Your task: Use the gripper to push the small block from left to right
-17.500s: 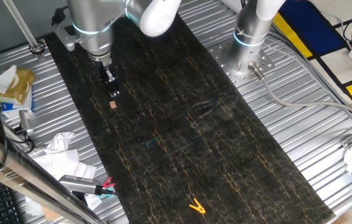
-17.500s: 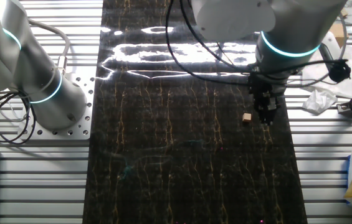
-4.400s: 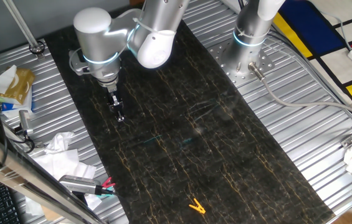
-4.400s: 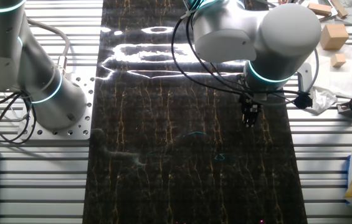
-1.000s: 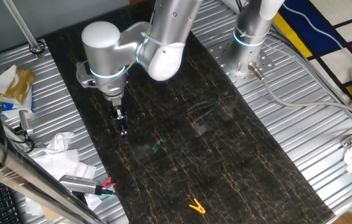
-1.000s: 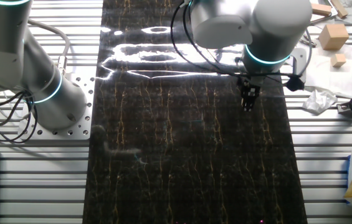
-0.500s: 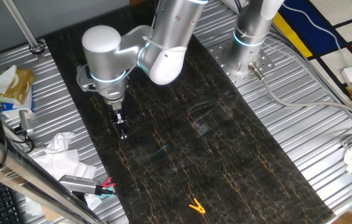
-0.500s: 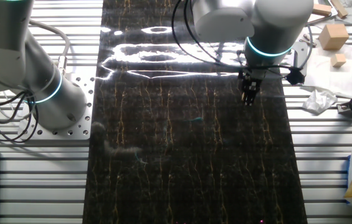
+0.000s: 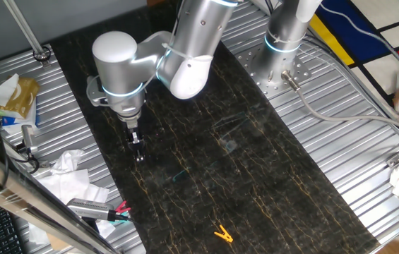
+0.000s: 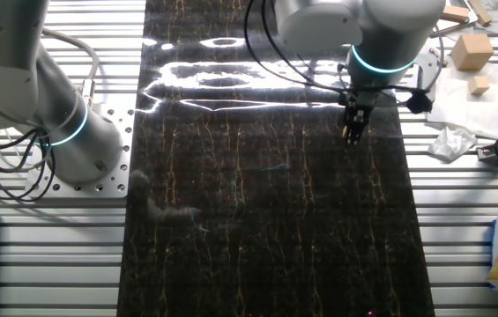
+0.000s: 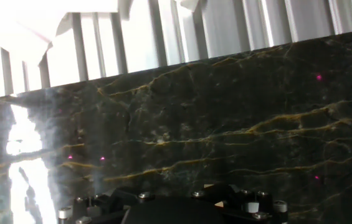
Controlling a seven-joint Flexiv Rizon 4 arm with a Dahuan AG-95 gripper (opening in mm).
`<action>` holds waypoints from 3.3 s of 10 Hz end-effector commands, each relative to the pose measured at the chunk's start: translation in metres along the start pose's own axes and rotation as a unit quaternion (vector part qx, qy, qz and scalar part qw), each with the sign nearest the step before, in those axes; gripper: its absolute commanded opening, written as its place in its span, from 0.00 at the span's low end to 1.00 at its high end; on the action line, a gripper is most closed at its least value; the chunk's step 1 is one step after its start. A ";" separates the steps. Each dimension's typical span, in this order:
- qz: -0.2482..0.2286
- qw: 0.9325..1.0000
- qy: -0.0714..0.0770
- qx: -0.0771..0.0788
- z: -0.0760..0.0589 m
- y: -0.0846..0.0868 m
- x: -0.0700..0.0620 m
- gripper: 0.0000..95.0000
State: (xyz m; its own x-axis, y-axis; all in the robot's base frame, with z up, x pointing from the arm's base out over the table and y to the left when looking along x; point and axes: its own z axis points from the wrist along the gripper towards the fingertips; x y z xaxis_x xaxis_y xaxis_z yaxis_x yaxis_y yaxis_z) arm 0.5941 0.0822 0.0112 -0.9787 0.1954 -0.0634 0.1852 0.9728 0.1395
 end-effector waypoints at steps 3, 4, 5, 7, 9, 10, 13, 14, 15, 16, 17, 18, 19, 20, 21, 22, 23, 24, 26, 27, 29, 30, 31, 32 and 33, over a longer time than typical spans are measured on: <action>0.004 1.000 -0.001 -0.003 -0.001 0.007 0.000 1.00; 0.004 1.000 -0.002 -0.005 -0.001 0.008 0.000 1.00; 0.005 1.000 -0.002 -0.007 -0.001 0.010 0.000 1.00; 0.008 1.000 -0.004 -0.009 -0.003 0.016 -0.001 1.00; 0.010 1.000 -0.007 -0.012 -0.003 0.021 0.000 1.00; 0.010 1.000 -0.009 -0.014 -0.003 0.022 0.000 1.00; 0.011 1.000 -0.013 -0.019 -0.003 0.024 0.000 1.00; 0.010 1.000 -0.013 -0.019 -0.003 0.024 0.000 1.00; 0.009 1.000 -0.013 -0.019 -0.003 0.024 0.000 1.00; 0.008 1.000 -0.014 -0.018 -0.003 0.024 0.000 1.00; 0.008 1.000 -0.014 -0.017 -0.003 0.024 0.000 1.00; 0.009 1.000 -0.014 -0.019 -0.003 0.024 0.000 1.00; 0.009 1.000 -0.014 -0.020 -0.003 0.024 0.000 1.00; 0.009 1.000 -0.016 -0.021 -0.003 0.025 0.001 1.00; 0.010 1.000 -0.016 -0.022 -0.003 0.025 0.001 1.00; 0.011 0.999 -0.019 -0.025 -0.003 0.026 0.002 1.00; 0.014 0.999 -0.020 -0.026 -0.002 0.027 0.003 1.00; 0.014 0.999 -0.020 -0.026 -0.002 0.028 0.003 1.00; 0.016 0.999 -0.020 -0.027 -0.002 0.029 0.004 1.00; 0.016 0.999 -0.020 -0.027 -0.001 0.029 0.004 1.00; 0.017 0.999 -0.021 -0.027 -0.001 0.030 0.005 1.00; 0.016 0.999 -0.021 -0.025 0.000 0.030 0.005 0.80; 0.016 0.999 -0.021 -0.026 0.000 0.030 0.005 0.80; 0.016 0.999 -0.021 -0.027 0.000 0.030 0.005 0.80; 0.016 0.999 -0.022 -0.027 0.000 0.030 0.005 0.80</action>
State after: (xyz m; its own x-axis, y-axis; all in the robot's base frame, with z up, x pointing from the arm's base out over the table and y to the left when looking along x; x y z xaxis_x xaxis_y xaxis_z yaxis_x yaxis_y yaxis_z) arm 0.5945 0.1123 0.0144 -0.9672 0.2331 -0.1011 0.2102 0.9576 0.1970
